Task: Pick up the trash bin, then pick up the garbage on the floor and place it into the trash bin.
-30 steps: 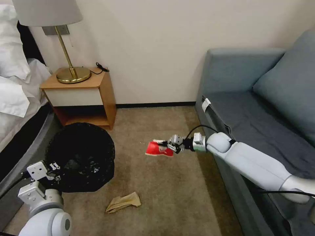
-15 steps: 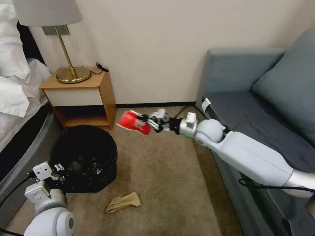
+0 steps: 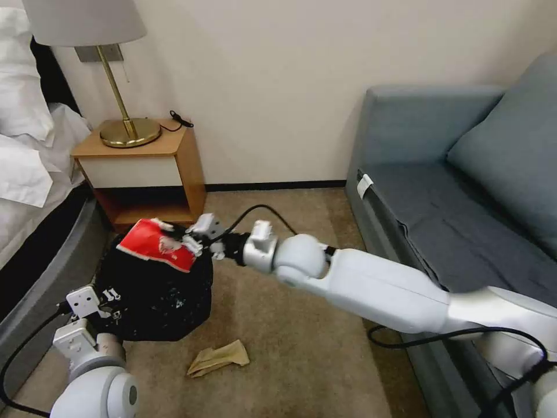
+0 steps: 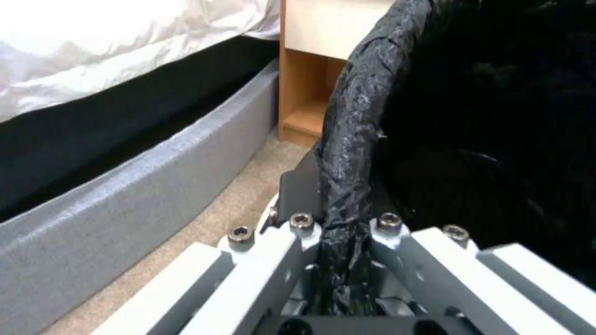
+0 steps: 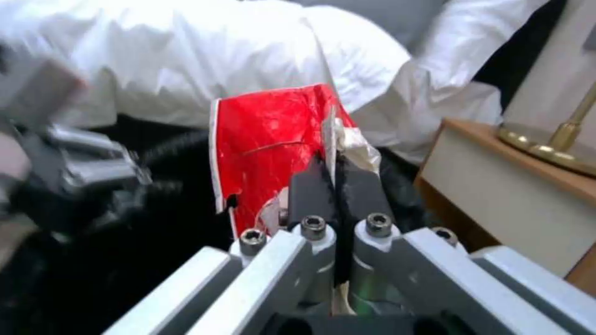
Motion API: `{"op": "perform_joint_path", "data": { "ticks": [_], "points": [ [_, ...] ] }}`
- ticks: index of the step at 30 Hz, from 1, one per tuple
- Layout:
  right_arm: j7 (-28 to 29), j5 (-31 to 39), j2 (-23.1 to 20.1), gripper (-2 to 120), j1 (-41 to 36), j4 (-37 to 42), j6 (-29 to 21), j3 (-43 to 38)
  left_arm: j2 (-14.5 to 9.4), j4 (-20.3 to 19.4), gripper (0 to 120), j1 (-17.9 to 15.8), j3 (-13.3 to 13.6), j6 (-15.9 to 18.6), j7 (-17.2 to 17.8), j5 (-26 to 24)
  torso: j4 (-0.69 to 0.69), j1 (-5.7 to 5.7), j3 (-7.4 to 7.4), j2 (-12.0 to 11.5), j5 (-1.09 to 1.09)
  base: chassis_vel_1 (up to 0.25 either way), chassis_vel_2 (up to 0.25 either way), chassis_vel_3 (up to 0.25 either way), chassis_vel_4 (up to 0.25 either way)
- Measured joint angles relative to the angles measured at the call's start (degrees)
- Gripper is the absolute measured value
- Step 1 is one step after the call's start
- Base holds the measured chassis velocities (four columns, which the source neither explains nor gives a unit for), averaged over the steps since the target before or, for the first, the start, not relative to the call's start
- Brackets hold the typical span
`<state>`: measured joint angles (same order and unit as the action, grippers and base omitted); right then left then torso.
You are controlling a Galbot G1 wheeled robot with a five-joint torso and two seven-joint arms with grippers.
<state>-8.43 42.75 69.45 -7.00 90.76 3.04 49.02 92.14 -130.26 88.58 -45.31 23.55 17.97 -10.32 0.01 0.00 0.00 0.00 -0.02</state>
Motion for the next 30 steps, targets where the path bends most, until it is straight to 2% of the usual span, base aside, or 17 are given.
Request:
{"op": "perform_joint_path", "data": {
  "ticks": [6, 14, 18, 21, 25, 29, 30],
  "points": [
    [1.01, -1.51, 2.58, 0, 0.44, -3.82, 0.23, 3.28, 0.00, -0.74, 2, 0.26, 0.30, 0.00, 0.02, 0.07, 0.00, 0.00, 0.00, 0.00, 0.01, 0.000, 0.000, 0.000, 0.000],
    [3.48, -3.19, 3.26, 0, 0.79, -5.01, -0.16, 5.41, 0.00, -1.28, 2, 0.44, 0.52, 0.00, 0.03, 0.07, -0.01, 0.00, 0.00, 0.00, 0.01, 0.000, 0.000, 0.000, 0.000],
    [5.51, -4.04, 3.15, 10, 0.90, -4.56, -0.69, 5.66, 0.00, -1.28, 2, 0.54, 0.77, -0.01, 0.03, 0.13, -0.01, 0.00, 0.00, 0.00, 0.01, 0.000, 0.000, 0.000, 0.000],
    [6.46, -4.33, 2.95, 25, 0.90, -4.08, -0.78, 5.71, 0.00, -1.21, 2, 0.54, 0.91, -0.15, 0.03, 0.23, -0.01, 0.00, 0.00, 0.00, 0.02, 0.000, 0.000, 0.000, 0.000],
    [6.83, -4.49, 2.87, 33, 0.87, -3.95, -0.77, 5.73, 0.00, -1.15, 2, 0.55, 1.02, -0.19, 0.03, 0.27, -0.01, 0.00, 0.00, 0.00, 0.02, 0.000, 0.000, 0.000, 0.000],
    [7.06, -4.78, 2.69, 53, 0.79, -3.73, -0.78, 5.74, 0.00, -1.15, 2, 0.72, 1.17, -0.38, 0.03, 0.45, -0.01, 0.00, 0.00, 0.00, 0.02, 0.000, 0.000, 0.000, 0.000],
    [7.06, -4.78, 2.69, 53, 0.79, -3.73, -0.78, 5.74, 0.00, -1.15, 2, 0.72, 1.17, -0.38, 0.03, 0.45, -0.01, 0.00, 0.00, 0.00, 0.02, 0.000, 0.000, 0.000, 0.000]
  ]
}}
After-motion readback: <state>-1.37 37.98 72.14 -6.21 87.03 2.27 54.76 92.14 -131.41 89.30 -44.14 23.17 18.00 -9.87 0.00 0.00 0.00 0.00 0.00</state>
